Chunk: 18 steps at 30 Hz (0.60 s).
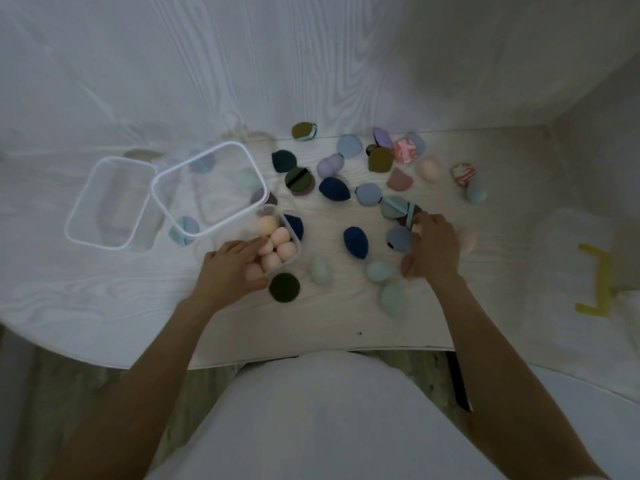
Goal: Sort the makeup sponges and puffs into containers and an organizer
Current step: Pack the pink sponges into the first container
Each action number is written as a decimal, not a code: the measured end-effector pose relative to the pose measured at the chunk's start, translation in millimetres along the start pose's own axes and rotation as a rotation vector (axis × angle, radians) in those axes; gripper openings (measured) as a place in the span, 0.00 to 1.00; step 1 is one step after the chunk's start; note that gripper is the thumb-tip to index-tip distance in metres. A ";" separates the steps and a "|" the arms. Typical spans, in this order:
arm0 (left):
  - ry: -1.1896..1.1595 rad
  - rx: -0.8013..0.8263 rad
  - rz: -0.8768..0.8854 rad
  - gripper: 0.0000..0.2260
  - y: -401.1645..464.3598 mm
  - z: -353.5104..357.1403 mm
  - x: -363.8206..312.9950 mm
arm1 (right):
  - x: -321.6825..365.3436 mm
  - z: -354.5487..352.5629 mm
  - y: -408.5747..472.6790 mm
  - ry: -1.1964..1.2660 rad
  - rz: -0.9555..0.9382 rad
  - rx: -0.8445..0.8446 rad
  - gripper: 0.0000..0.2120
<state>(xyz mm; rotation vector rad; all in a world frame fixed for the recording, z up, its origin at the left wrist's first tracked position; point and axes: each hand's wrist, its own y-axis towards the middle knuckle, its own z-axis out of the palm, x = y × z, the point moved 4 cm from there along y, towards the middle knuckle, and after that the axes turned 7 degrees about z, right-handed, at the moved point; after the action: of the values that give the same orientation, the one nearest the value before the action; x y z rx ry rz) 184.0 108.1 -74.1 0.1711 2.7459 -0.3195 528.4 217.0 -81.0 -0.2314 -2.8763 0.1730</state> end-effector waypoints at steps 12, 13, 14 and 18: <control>-0.097 -0.062 -0.030 0.32 -16.4 -6.6 9.3 | 216.4 -4.5 -65.1 0.581 -0.586 0.217 0.13; -0.126 -0.072 -0.048 0.31 -17.0 -5.2 10.5 | 231.4 0.6 -68.8 0.531 -0.662 0.231 0.12; -0.145 -0.078 -0.054 0.30 -17.5 -3.5 11.1 | 243.3 6.0 -71.7 0.482 -0.724 0.248 0.12; -0.146 -0.136 -0.014 0.29 -21.8 -0.1 16.9 | 270.0 27.8 -76.4 0.211 -0.936 0.219 0.09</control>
<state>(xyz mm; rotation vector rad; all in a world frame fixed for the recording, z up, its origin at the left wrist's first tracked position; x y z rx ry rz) 164.8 88.3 -76.1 0.0894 2.6134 -0.1416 252.3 185.7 -33.1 1.0397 -2.4208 0.2509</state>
